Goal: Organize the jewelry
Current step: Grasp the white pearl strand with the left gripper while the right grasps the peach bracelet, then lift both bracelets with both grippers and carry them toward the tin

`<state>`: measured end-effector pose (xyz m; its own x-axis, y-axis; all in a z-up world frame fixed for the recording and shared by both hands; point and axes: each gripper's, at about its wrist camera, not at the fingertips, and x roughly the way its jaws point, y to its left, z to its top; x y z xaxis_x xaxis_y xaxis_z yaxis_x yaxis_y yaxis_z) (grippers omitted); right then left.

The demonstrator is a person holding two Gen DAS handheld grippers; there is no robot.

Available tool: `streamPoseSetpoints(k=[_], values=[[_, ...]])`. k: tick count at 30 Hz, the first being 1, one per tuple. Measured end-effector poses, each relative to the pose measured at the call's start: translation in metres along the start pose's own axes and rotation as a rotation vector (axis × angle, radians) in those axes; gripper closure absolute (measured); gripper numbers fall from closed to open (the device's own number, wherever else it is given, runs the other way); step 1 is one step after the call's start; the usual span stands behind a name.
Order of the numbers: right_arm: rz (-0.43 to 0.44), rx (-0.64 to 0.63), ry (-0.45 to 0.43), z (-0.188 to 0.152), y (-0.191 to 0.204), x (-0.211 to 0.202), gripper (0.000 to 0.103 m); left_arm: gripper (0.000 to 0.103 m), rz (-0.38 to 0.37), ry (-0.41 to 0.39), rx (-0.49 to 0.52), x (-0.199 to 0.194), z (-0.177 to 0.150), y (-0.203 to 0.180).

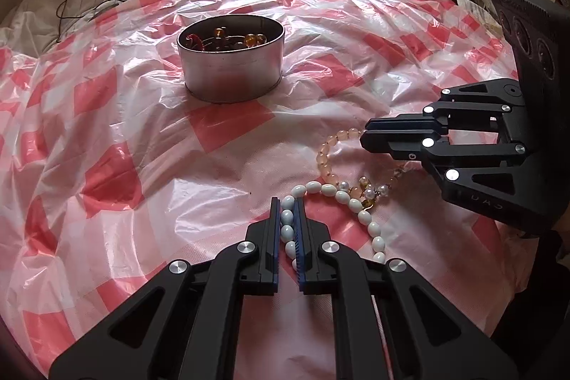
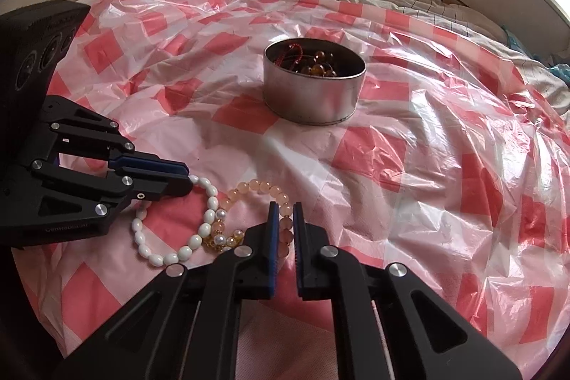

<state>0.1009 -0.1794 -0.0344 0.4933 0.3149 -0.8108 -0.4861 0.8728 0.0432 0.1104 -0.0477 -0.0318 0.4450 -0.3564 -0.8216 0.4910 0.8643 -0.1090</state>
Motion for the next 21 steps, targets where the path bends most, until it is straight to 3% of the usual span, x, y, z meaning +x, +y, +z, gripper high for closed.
streamPoseSetpoints(k=[5, 10, 12, 14, 16, 18, 19, 21], values=[[0.039, 0.053, -0.046, 0.003, -0.009, -0.012, 0.095, 0.097, -0.012, -0.030, -0.028, -0.007, 0.002, 0.004], [0.052, 0.067, -0.050, 0.004, -0.010, -0.013, 0.095, 0.096, 0.000, 0.031, -0.023, 0.005, 0.000, 0.004], [0.053, 0.061, -0.045, 0.004, -0.009, -0.012, 0.095, 0.093, 0.012, 0.034, -0.021, 0.007, 0.001, 0.003], [0.052, 0.057, -0.042, 0.003, -0.008, -0.011, 0.095, 0.083, 0.013, 0.035, -0.016, 0.008, 0.000, 0.002], [0.053, 0.058, -0.043, 0.003, -0.007, -0.011, 0.095, 0.081, 0.018, 0.038, -0.007, 0.010, -0.001, 0.000], [0.060, 0.066, -0.048, 0.003, -0.008, -0.012, 0.095, 0.084, 0.019, 0.037, 0.006, 0.010, -0.001, -0.002], [0.067, 0.075, -0.052, 0.003, -0.009, -0.012, 0.095, 0.096, 0.006, 0.041, 0.006, 0.010, -0.002, -0.002], [0.083, 0.094, -0.057, 0.004, -0.012, -0.013, 0.095, 0.097, 0.013, 0.037, 0.015, 0.009, -0.002, -0.004]])
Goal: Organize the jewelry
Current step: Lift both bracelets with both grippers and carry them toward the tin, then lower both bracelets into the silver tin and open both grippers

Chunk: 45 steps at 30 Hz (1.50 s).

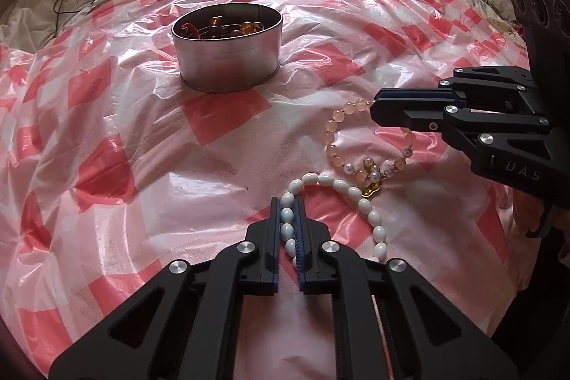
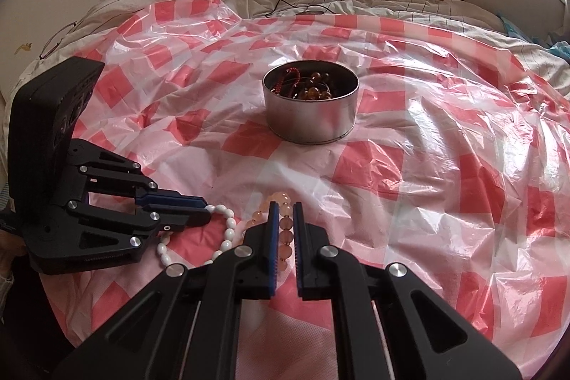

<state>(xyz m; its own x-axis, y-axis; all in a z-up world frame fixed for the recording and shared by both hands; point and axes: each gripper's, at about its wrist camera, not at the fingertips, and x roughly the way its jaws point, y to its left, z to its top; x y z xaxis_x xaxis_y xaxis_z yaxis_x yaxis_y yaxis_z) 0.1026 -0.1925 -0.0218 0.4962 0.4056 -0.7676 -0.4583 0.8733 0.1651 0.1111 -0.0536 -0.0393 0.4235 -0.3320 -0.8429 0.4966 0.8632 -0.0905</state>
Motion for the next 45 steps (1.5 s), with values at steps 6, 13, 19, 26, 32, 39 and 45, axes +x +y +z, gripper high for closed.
streamPoseSetpoints(k=[6, 13, 19, 26, 32, 39, 45], values=[[0.058, 0.067, -0.055, 0.004, -0.009, -0.013, 0.095, 0.097, 0.081, -0.051, 0.003, -0.011, 0.002, -0.002], [0.102, 0.094, -0.151, 0.010, -0.013, -0.033, 0.095, 0.097, 0.188, -0.108, 0.001, -0.026, 0.008, -0.001], [0.128, 0.078, -0.213, 0.013, -0.009, -0.044, 0.095, 0.097, 0.242, -0.158, 0.007, -0.039, 0.011, -0.004], [0.138, 0.073, -0.225, 0.014, -0.008, -0.046, 0.095, 0.097, 0.273, -0.187, 0.010, -0.047, 0.015, -0.006], [0.141, 0.074, -0.230, 0.013, -0.008, -0.046, 0.095, 0.097, 0.290, -0.210, 0.013, -0.053, 0.018, -0.009], [0.159, 0.083, -0.246, 0.020, -0.010, -0.048, 0.095, 0.097, 0.273, -0.237, -0.002, -0.061, 0.027, -0.006], [0.153, 0.122, -0.271, 0.045, -0.022, -0.045, 0.095, 0.097, 0.190, -0.315, -0.076, -0.075, 0.067, 0.013]])
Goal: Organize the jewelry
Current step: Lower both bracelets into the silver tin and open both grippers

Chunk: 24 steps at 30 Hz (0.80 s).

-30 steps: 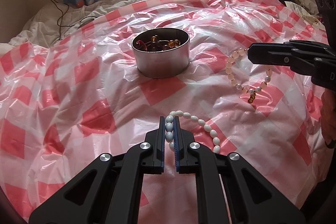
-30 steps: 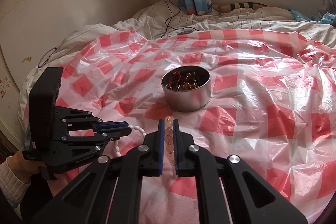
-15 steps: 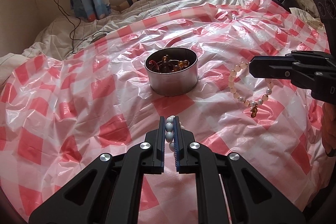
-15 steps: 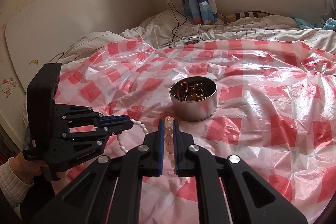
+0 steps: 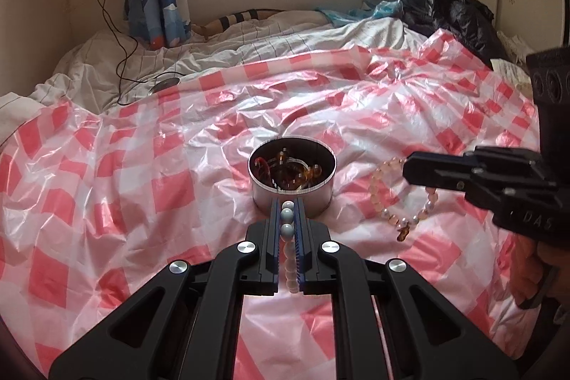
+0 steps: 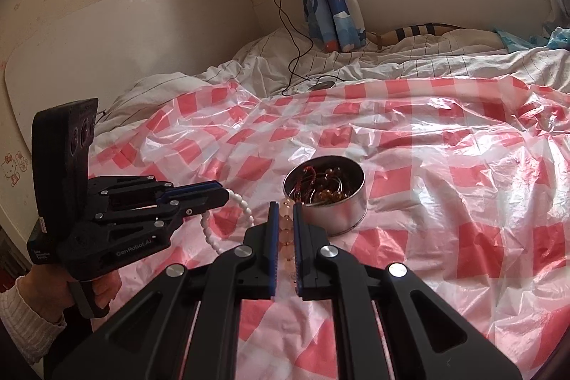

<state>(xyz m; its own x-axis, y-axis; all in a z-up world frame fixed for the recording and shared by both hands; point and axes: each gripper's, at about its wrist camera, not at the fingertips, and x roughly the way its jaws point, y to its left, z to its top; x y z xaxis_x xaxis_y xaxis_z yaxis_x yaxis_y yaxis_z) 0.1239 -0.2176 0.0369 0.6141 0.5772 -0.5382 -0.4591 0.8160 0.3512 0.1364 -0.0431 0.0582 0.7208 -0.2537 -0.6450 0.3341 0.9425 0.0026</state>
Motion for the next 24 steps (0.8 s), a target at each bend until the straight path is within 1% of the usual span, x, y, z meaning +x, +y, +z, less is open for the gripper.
streamPoseSetpoints(k=[4, 8, 9, 11, 13, 15, 16, 18, 19, 20, 22, 24], values=[[-0.006, 0.028, -0.027, 0.021, -0.012, 0.010, 0.095, 0.097, -0.044, -0.028, -0.055, 0.019, 0.033, 0.009], [-0.031, 0.032, -0.027, 0.038, -0.024, 0.029, 0.095, 0.097, -0.117, -0.020, -0.129, 0.055, 0.048, 0.018], [-0.037, 0.035, -0.029, 0.042, -0.027, 0.034, 0.095, 0.097, -0.136, -0.006, -0.148, 0.067, 0.048, 0.020], [-0.037, 0.049, -0.029, 0.049, -0.033, 0.047, 0.095, 0.096, -0.170, 0.071, -0.174, 0.095, 0.047, 0.023], [-0.026, 0.069, -0.024, 0.054, -0.038, 0.060, 0.095, 0.096, -0.129, 0.134, -0.177, 0.118, 0.042, 0.026], [-0.015, 0.079, -0.013, 0.057, -0.040, 0.074, 0.095, 0.096, -0.102, 0.157, -0.172, 0.127, 0.037, 0.030], [-0.026, 0.069, -0.005, 0.057, -0.038, 0.082, 0.095, 0.095, -0.093, 0.152, -0.175, 0.126, 0.036, 0.033], [-0.062, 0.037, 0.024, 0.054, -0.033, 0.099, 0.095, 0.088, -0.079, 0.137, -0.196, 0.119, 0.034, 0.044], [-0.079, 0.021, 0.045, 0.052, -0.031, 0.109, 0.095, 0.081, -0.073, 0.125, -0.212, 0.114, 0.032, 0.049], [-0.096, 0.007, 0.076, 0.048, -0.029, 0.120, 0.095, 0.078, -0.067, 0.116, -0.226, 0.109, 0.031, 0.054], [-0.132, -0.020, 0.137, 0.041, -0.026, 0.139, 0.095, 0.076, -0.067, 0.113, -0.240, 0.100, 0.027, 0.062], [-0.151, -0.048, 0.214, 0.033, -0.024, 0.155, 0.094, 0.070, -0.067, 0.107, -0.254, 0.090, 0.024, 0.067]])
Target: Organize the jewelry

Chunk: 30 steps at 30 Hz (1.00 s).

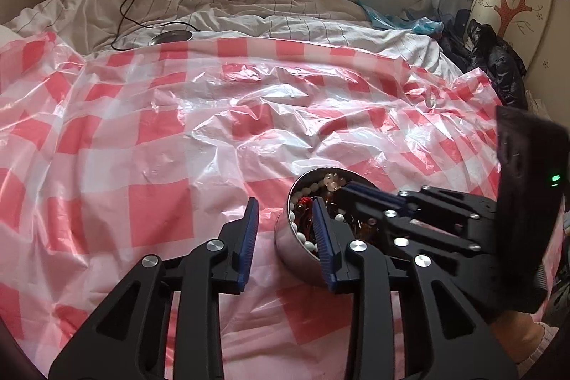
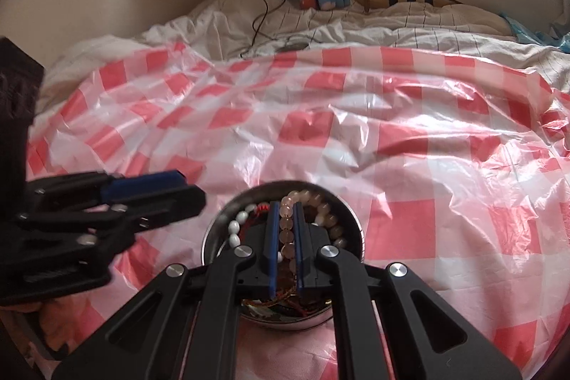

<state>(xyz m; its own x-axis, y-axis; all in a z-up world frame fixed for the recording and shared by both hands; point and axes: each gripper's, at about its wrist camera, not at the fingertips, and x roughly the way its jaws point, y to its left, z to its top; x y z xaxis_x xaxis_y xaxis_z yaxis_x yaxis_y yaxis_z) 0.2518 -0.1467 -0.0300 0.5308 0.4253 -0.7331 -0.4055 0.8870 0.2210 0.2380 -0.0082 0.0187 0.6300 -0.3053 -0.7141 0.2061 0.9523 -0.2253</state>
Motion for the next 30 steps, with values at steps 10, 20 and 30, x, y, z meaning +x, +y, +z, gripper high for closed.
streamPoseSetpoints(k=[10, 20, 30], values=[[-0.034, -0.033, -0.077, -0.019, 0.009, -0.069, 0.049, 0.040, 0.083, -0.029, -0.011, -0.049, -0.049, -0.009], [-0.350, 0.026, -0.149, -0.111, 0.014, -0.130, 0.009, 0.008, 0.255, -0.134, 0.018, -0.091, -0.111, -0.050], [-0.419, 0.061, -0.179, -0.125, 0.016, -0.122, 0.009, 0.008, 0.271, -0.100, 0.049, -0.080, -0.118, -0.056]])
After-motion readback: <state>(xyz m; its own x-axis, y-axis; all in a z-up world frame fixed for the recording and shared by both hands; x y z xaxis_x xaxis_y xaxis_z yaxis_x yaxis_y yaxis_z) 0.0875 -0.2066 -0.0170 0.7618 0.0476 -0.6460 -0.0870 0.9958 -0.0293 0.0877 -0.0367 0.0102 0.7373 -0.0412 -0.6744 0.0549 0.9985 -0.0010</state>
